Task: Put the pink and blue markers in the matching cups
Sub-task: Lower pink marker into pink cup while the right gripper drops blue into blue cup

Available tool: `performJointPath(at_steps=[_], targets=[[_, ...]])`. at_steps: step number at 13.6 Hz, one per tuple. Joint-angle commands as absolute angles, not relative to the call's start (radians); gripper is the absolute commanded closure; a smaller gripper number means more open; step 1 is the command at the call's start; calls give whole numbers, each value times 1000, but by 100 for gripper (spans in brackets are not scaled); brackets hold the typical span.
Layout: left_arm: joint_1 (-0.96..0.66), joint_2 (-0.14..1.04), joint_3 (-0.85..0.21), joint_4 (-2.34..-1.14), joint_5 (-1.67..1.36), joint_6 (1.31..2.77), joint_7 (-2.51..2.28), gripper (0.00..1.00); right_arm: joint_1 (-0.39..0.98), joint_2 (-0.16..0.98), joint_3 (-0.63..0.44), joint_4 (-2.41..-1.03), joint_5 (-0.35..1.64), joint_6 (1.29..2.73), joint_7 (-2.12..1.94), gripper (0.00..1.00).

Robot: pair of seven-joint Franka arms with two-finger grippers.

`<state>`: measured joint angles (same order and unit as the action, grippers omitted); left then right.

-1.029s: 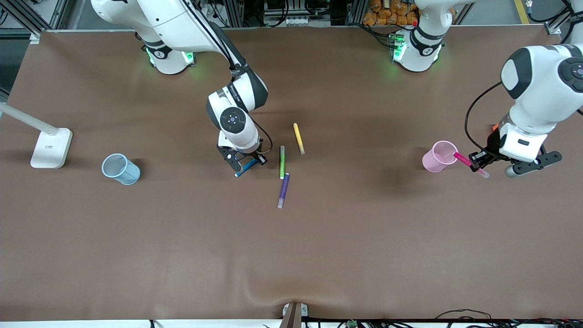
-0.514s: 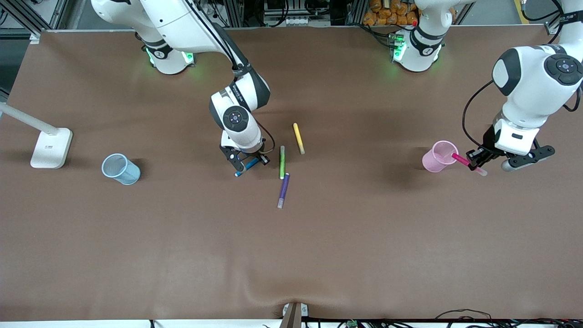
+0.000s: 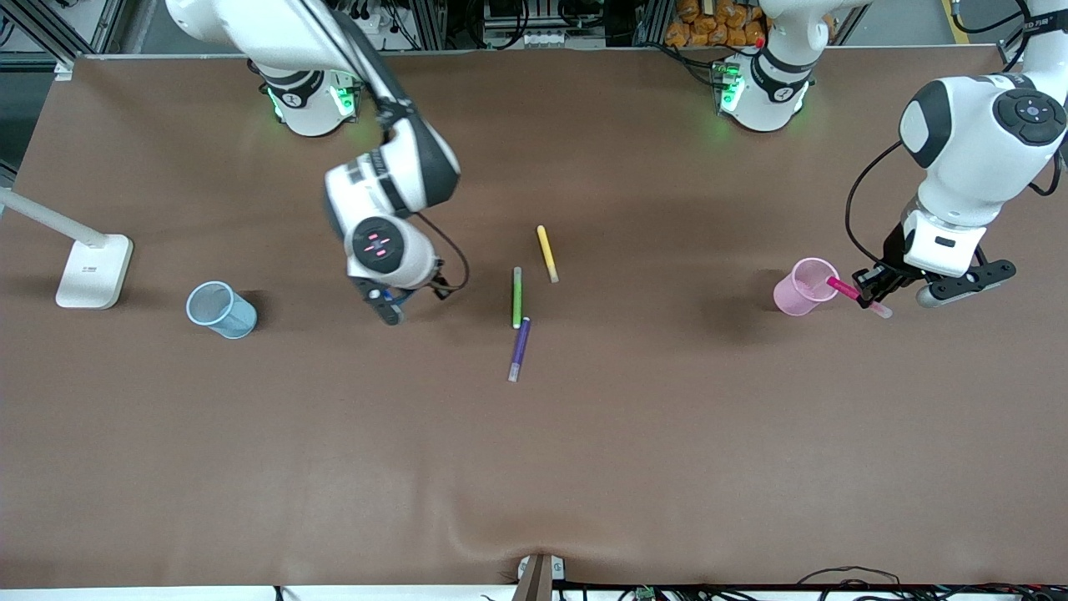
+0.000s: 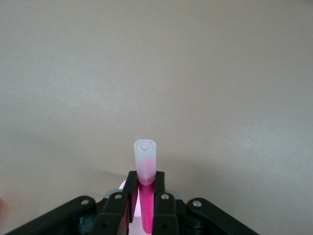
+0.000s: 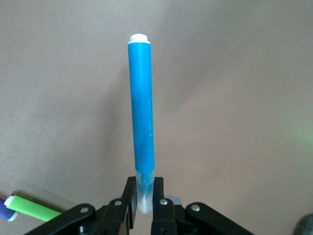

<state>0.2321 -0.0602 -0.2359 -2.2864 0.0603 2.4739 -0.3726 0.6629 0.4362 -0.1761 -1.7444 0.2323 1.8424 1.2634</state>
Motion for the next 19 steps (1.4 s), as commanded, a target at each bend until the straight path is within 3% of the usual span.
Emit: performJointPath(at_steps=[1, 4, 11, 19], targets=[[242, -106, -244, -2325, 75, 2491, -370, 100, 525, 419, -163, -1683, 312, 1662, 1124, 100], [242, -112, -244, -2327, 75, 2491, -368, 100, 344, 391, -164, -1686, 426, 1501, 925, 100], [253, -117, -242, -2358, 89, 2548, -368, 100, 85, 394, -166, -1690, 496, 1277, 701, 100], [259, -118, -242, -2493, 89, 2739, -368, 100, -150, 445, -166, -1681, 439, 1258, 377, 100]])
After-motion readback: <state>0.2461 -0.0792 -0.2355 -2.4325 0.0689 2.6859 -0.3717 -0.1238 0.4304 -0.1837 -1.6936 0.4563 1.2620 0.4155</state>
